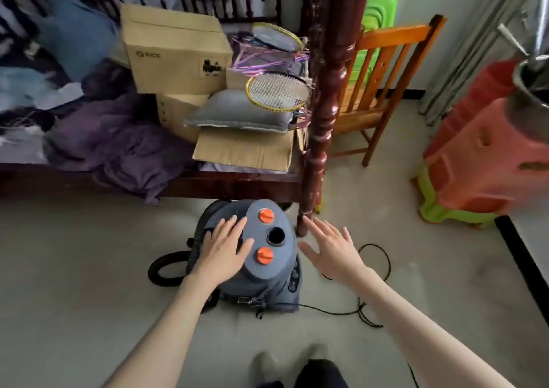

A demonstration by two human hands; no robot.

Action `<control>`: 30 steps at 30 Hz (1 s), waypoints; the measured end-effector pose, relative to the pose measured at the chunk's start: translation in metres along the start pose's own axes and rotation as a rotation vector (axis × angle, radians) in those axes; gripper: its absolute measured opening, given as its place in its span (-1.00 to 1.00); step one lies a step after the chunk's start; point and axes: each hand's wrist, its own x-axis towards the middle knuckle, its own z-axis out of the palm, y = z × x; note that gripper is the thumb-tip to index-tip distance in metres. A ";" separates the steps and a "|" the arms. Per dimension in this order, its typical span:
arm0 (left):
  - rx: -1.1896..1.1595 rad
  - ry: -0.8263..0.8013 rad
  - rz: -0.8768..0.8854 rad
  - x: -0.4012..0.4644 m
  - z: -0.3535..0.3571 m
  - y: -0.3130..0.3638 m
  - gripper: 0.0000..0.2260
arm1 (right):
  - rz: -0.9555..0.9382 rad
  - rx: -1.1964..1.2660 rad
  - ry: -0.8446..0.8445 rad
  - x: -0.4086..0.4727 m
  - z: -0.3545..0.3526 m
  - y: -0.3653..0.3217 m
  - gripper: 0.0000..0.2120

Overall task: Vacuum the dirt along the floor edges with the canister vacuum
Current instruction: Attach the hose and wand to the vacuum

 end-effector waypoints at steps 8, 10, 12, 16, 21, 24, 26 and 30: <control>-0.079 0.052 -0.208 0.008 0.013 -0.086 -0.50 | -0.129 -0.059 -0.210 0.080 0.033 -0.042 -0.42; -0.108 0.049 -0.255 0.007 0.019 -0.106 -0.50 | -0.150 -0.074 -0.261 0.100 0.047 -0.053 -0.43; -0.145 0.036 -0.299 0.008 0.025 -0.126 -0.50 | -0.163 -0.082 -0.308 0.116 0.060 -0.065 -0.44; -0.206 -0.032 -0.342 0.020 0.038 -0.169 -0.51 | -0.169 -0.136 -0.358 0.153 0.085 -0.084 -0.43; -0.268 -0.136 -0.345 0.052 0.059 -0.219 -0.52 | -0.142 -0.253 -0.317 0.206 0.132 -0.102 -0.41; -0.271 -0.218 -0.331 0.078 0.082 -0.258 -0.49 | -0.068 -0.297 -0.256 0.235 0.171 -0.112 -0.40; -0.253 -0.308 -0.341 0.099 0.101 -0.281 -0.48 | 0.004 -0.299 -0.235 0.252 0.198 -0.113 -0.39; -0.427 -0.397 -0.435 0.132 0.135 -0.296 -0.57 | 0.017 -0.257 -0.027 0.255 0.226 -0.108 -0.37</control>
